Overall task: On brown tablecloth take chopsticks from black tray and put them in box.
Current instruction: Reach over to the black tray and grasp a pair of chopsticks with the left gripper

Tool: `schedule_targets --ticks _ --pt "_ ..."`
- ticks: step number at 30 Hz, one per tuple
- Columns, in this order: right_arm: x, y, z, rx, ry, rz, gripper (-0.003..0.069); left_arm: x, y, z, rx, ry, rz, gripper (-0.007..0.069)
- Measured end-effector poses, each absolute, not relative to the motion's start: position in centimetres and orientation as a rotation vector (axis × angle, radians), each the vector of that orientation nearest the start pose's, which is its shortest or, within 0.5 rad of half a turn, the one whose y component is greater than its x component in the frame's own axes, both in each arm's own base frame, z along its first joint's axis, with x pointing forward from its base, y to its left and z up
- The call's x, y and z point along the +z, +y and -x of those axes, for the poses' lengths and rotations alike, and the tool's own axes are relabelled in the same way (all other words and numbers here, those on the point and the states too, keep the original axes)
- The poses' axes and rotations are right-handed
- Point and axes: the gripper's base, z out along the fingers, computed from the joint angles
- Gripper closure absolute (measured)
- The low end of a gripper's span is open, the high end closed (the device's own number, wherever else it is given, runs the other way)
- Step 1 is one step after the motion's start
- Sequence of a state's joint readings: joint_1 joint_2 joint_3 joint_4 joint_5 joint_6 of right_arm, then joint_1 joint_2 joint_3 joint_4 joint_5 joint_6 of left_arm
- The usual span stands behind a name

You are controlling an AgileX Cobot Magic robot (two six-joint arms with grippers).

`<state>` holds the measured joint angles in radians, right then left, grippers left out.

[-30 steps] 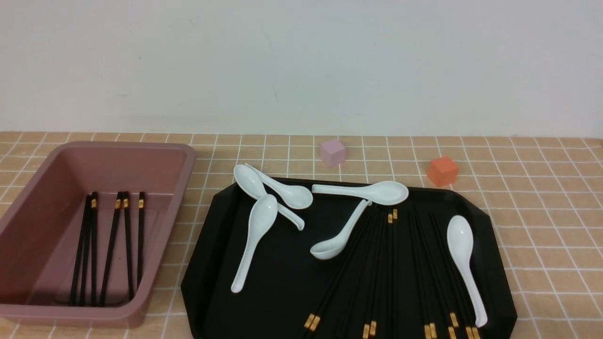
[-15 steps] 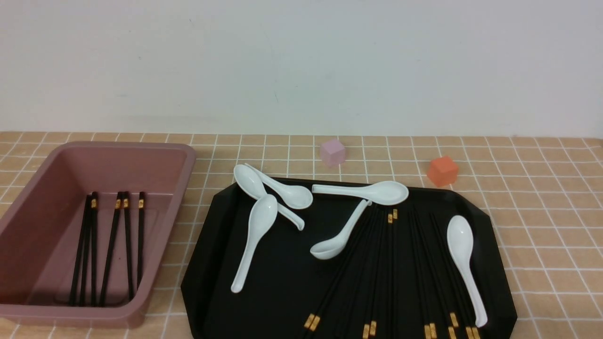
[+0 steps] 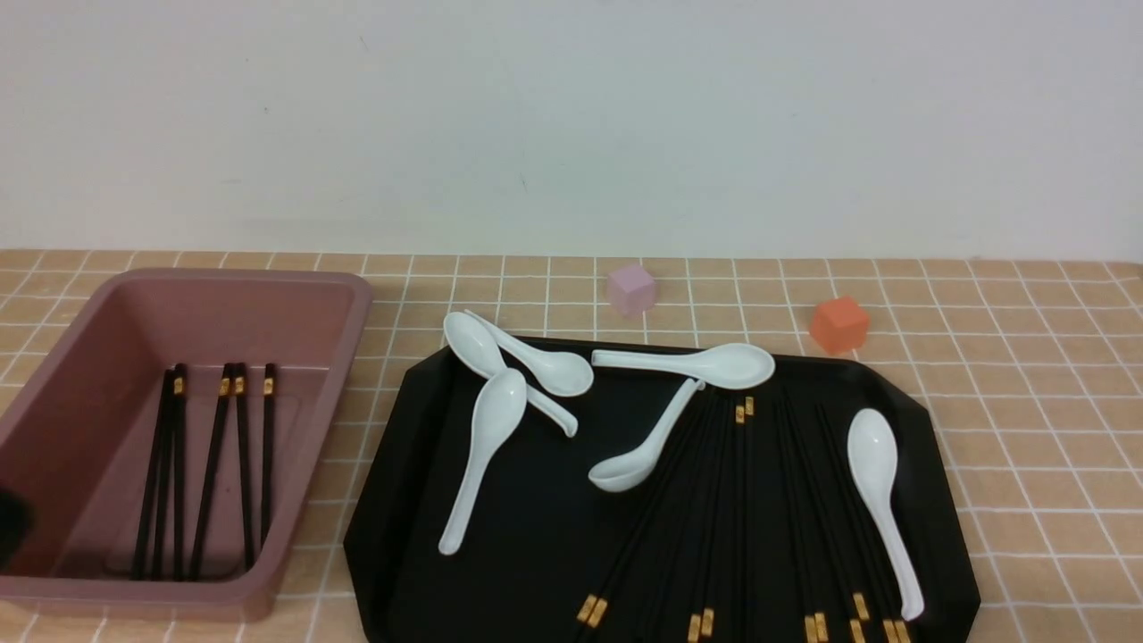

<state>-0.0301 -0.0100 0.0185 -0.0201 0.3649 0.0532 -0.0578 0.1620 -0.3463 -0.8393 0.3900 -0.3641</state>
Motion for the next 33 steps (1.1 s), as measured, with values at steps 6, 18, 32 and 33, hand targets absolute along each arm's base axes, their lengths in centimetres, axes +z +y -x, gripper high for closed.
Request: schedule_targets --ticks 6,18,32,33 --pt "17.5 -0.2 -5.3 -0.004 1.856 -0.065 0.0419 31.2 -4.2 -10.8 -0.772 2.453 0.451 0.0637" --pt "17.5 -0.2 -5.3 -0.005 1.856 -0.064 0.0419 27.8 -12.3 -19.2 -0.571 3.028 -0.064 0.0637" --pt "17.5 -0.2 -5.3 -0.005 1.856 -0.064 0.0419 24.4 -24.7 -24.8 -0.186 2.950 -0.345 0.0475" --pt "17.5 -0.2 -5.3 -0.005 1.856 -0.064 0.0419 24.0 -25.4 -25.5 -0.181 2.952 -0.348 0.0440"
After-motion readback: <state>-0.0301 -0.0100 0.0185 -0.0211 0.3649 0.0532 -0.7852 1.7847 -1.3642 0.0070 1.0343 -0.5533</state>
